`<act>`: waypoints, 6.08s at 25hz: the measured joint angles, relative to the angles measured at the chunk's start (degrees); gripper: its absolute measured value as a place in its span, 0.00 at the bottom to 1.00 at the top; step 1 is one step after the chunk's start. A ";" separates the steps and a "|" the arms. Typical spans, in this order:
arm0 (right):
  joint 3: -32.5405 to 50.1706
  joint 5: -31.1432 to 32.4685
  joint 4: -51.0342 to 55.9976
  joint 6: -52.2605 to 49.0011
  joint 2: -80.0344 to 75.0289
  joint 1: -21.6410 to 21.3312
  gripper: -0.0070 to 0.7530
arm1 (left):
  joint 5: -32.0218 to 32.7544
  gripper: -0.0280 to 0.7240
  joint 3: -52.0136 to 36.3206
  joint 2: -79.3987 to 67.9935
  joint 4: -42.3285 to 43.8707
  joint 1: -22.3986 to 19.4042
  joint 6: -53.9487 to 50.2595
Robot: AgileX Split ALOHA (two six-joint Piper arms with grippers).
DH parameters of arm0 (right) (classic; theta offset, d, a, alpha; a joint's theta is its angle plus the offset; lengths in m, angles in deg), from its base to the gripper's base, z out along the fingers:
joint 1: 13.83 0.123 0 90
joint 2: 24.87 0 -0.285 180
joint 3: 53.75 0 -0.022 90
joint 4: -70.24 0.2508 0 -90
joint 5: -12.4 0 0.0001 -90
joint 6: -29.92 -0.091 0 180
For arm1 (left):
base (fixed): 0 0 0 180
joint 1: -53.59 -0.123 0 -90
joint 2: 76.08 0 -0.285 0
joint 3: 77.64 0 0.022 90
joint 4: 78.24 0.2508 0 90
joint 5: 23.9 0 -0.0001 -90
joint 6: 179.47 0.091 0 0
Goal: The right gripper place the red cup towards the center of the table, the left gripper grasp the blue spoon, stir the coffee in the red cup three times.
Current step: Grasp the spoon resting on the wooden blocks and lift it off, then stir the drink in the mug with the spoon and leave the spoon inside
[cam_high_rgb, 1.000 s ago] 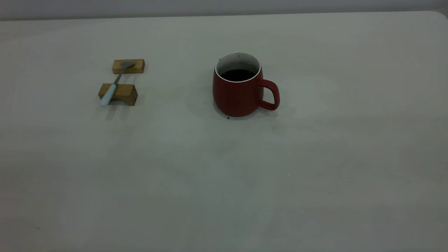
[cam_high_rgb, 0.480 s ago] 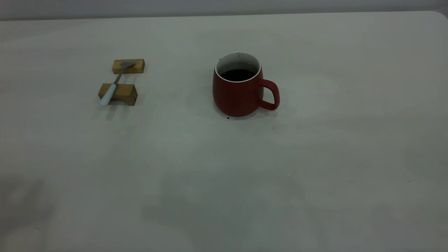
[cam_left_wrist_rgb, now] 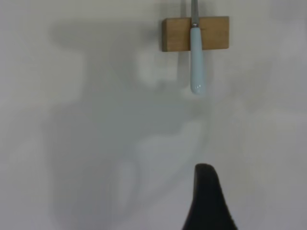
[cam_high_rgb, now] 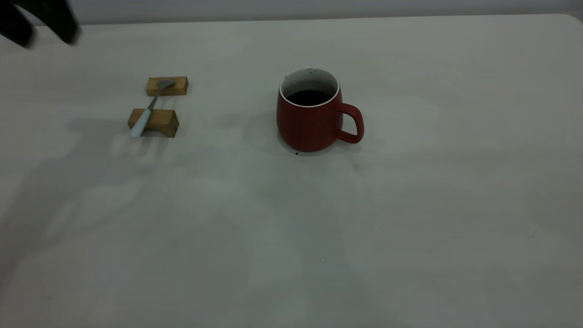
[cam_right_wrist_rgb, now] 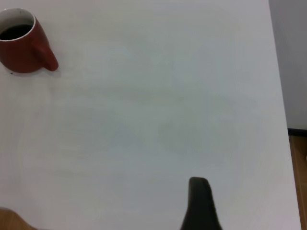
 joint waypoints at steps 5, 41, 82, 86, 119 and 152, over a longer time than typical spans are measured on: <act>0.00 0.00 0.00 0.00 0.00 0.00 0.79 | -0.77 0.80 5.08 -14.41 0.00 0.79 0.05; 0.00 0.00 0.00 0.00 0.00 0.00 0.79 | 16.83 0.23 26.40 -17.62 -9.33 3.44 -20.81; 0.00 0.00 0.00 0.00 0.00 0.00 0.79 | 27.86 0.23 28.03 -43.03 -82.38 7.47 -49.95; 0.00 0.00 0.00 0.00 0.00 0.00 0.79 | 26.61 0.23 28.03 -44.73 -86.97 7.53 -43.42; 0.00 0.00 0.00 0.00 0.00 0.00 0.79 | 30.78 0.21 28.48 -45.25 -85.61 7.40 -42.70; 0.00 0.00 0.05 0.00 0.00 0.00 0.79 | 31.31 0.20 28.48 -45.13 -81.70 8.60 -52.79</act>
